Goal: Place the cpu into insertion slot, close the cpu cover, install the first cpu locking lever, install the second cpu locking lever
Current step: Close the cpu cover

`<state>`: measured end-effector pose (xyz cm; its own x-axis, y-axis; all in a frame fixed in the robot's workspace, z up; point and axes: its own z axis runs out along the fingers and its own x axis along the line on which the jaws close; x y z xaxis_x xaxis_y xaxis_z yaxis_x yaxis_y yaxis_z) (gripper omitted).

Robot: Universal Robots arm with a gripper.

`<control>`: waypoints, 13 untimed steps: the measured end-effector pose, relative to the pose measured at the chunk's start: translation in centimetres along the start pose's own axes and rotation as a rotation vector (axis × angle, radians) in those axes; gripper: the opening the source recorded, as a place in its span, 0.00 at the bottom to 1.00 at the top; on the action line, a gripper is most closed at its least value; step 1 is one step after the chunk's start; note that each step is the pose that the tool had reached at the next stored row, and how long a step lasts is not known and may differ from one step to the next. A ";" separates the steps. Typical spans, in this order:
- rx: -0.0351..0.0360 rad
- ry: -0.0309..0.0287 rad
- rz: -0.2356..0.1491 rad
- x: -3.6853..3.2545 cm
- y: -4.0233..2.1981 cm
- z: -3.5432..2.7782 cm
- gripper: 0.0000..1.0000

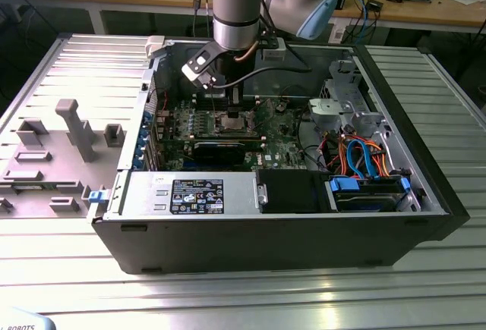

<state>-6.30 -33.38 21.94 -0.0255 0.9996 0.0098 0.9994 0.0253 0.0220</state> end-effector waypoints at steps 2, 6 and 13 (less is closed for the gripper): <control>0.0000 0.0000 0.000 0.00 0.00 -0.01 0.11; 0.0000 0.0000 0.000 0.00 0.00 -0.11 0.11; -0.0001 0.0001 0.000 0.01 0.01 -0.32 0.11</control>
<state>-6.30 -33.38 22.26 -0.0255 0.9996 0.0098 0.9994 0.0253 0.0221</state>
